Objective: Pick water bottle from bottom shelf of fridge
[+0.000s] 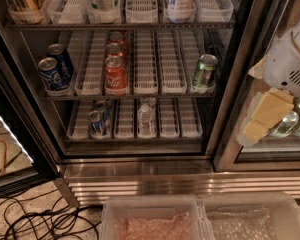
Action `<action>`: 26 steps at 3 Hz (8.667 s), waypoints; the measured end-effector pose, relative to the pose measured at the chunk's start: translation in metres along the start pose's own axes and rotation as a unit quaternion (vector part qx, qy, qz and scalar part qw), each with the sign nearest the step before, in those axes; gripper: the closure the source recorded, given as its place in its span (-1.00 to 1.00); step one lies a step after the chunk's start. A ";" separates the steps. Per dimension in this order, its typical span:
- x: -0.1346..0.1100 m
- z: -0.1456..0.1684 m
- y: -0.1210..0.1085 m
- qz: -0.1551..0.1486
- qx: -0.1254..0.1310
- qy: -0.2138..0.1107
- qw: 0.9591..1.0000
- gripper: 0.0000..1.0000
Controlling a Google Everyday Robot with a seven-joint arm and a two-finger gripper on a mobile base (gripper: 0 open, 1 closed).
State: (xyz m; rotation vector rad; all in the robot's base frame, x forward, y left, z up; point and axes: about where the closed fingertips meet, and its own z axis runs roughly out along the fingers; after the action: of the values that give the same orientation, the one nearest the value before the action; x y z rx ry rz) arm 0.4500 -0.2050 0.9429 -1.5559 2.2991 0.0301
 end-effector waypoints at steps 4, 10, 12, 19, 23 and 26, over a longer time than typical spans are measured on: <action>-0.021 0.067 0.035 0.044 -0.116 -0.055 0.991 -1.00; -0.027 0.242 0.073 0.268 -0.064 -0.060 0.959 -1.00; -0.029 0.268 0.042 0.293 -0.013 -0.069 0.953 -1.00; -0.105 0.343 -0.014 0.370 0.056 -0.191 0.908 -1.00; -0.137 0.377 -0.066 0.369 0.087 -0.243 0.893 -1.00; -0.175 0.401 -0.061 0.359 0.101 -0.262 0.890 -0.74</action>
Offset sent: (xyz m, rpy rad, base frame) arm -0.0034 0.0589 -0.0807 0.3230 0.3516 0.0681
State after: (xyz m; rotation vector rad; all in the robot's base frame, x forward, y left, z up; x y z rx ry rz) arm 0.6760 0.0151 0.6332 -0.4419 2.1897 0.3416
